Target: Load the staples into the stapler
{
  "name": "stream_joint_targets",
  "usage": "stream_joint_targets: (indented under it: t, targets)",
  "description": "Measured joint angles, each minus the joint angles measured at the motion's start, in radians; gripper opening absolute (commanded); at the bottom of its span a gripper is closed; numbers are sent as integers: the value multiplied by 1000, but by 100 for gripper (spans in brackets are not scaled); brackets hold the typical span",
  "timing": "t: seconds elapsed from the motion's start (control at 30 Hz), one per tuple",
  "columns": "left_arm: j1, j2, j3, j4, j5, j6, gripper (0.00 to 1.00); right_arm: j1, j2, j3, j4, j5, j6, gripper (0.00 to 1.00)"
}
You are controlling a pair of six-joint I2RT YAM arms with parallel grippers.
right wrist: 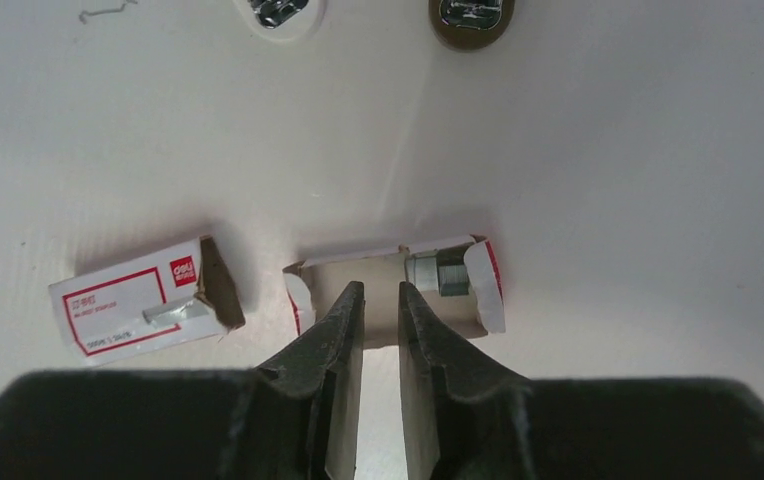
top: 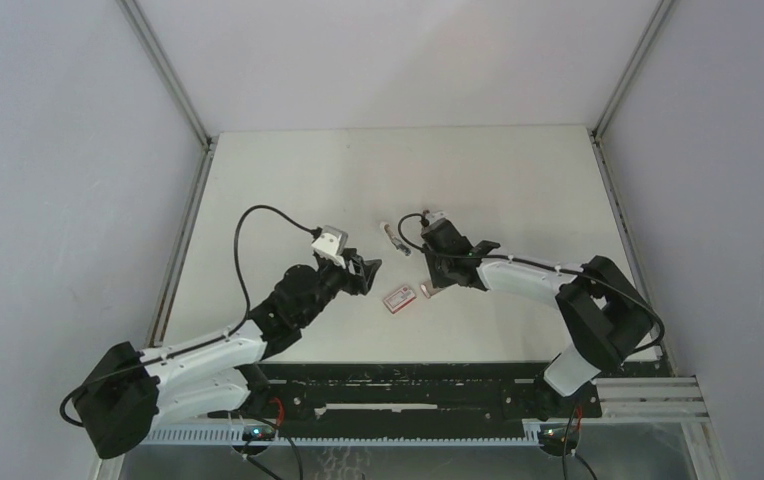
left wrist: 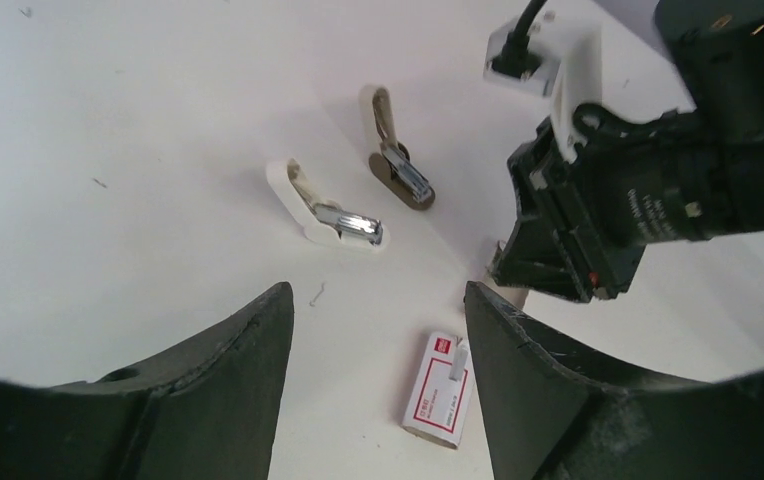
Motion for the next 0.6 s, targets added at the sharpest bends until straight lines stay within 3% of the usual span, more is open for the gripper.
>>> stream_joint_targets:
  t: [0.6]
  targets:
    - [0, -101, -9, -11, -69, 0, 68, 16, 126, 68, -14, 76, 0, 9]
